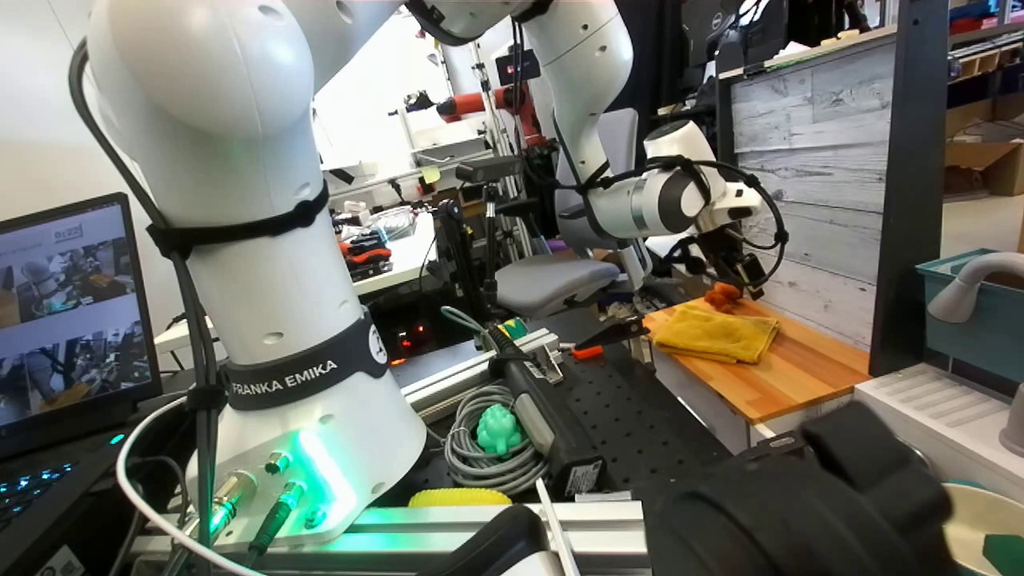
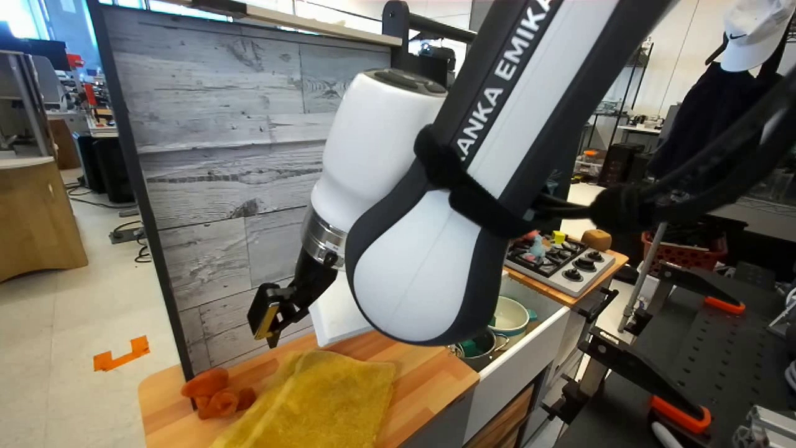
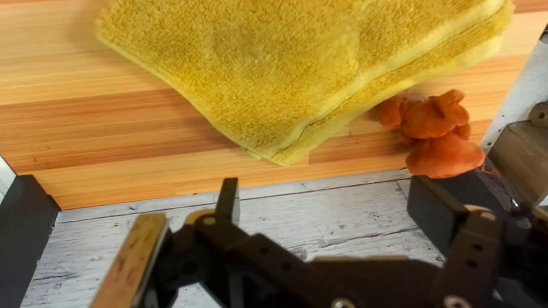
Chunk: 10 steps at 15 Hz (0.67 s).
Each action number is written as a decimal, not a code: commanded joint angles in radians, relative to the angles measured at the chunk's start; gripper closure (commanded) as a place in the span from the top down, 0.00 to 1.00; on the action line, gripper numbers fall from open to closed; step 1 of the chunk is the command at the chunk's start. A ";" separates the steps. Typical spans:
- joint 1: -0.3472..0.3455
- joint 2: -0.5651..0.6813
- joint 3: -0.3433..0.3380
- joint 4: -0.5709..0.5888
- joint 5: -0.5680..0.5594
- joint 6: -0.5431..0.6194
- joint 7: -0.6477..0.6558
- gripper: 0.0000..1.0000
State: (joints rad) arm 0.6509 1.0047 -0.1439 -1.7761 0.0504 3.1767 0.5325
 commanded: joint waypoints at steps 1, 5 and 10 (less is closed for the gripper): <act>-0.002 0.040 0.017 0.045 0.086 0.027 -0.057 1.00; 0.029 0.132 0.030 0.200 0.153 0.022 -0.033 1.00; 0.088 0.225 -0.010 0.382 0.205 -0.111 0.003 0.75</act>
State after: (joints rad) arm 0.7082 1.1621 -0.1205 -1.5200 0.2097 3.1545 0.5159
